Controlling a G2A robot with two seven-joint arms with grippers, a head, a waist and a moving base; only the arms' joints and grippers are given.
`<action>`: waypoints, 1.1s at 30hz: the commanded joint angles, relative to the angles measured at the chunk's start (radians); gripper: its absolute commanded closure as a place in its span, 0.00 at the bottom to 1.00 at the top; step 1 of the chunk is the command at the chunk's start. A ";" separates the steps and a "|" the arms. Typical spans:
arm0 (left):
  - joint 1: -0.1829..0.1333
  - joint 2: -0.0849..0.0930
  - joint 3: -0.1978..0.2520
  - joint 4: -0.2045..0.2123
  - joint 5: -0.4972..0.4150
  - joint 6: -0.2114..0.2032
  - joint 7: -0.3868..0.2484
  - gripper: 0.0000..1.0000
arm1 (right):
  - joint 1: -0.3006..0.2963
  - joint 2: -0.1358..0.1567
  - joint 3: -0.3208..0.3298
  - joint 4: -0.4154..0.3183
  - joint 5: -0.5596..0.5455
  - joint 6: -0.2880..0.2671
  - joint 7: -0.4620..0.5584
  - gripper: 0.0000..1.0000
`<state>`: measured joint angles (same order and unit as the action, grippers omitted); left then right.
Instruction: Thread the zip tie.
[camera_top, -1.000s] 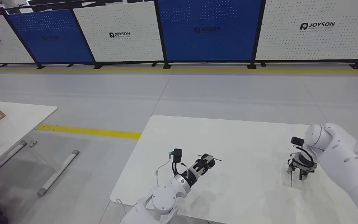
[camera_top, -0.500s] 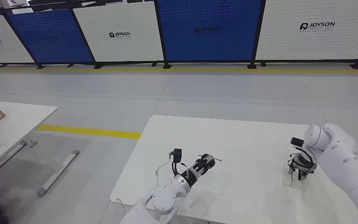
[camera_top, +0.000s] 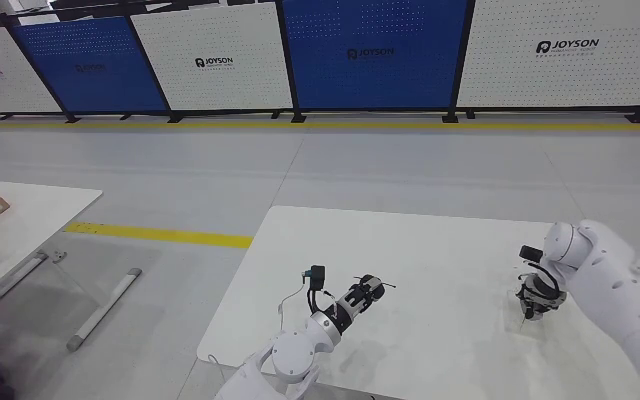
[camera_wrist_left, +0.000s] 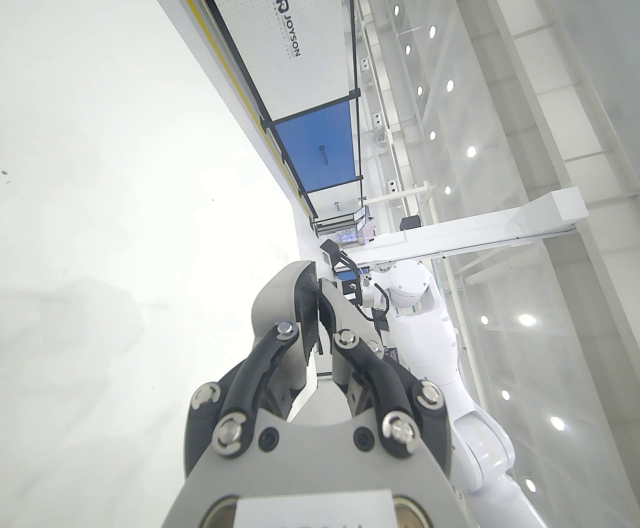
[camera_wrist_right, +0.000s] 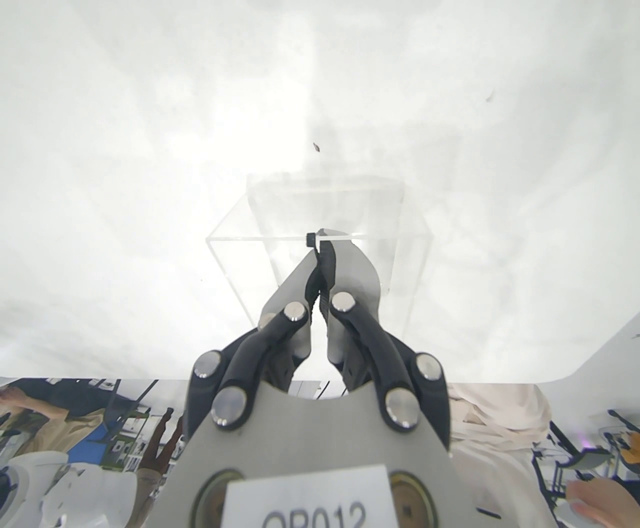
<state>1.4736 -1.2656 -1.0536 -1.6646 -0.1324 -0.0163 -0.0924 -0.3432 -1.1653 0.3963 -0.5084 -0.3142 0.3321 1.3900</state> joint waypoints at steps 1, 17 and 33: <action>0.000 0.000 0.000 0.000 0.000 0.000 0.000 1.00 | 0.001 -0.001 0.000 0.002 0.000 -0.002 0.000 1.00; 0.000 0.000 0.000 0.000 0.000 0.000 0.000 1.00 | -0.040 0.056 0.072 -0.097 -0.023 -0.077 -0.087 1.00; 0.000 0.000 0.000 0.000 0.000 0.000 0.000 1.00 | -0.206 0.228 0.275 -0.448 -0.078 -0.033 -0.079 1.00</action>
<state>1.4736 -1.2656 -1.0536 -1.6646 -0.1324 -0.0163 -0.0924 -0.5397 -0.9443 0.6605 -0.9388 -0.3887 0.2940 1.3121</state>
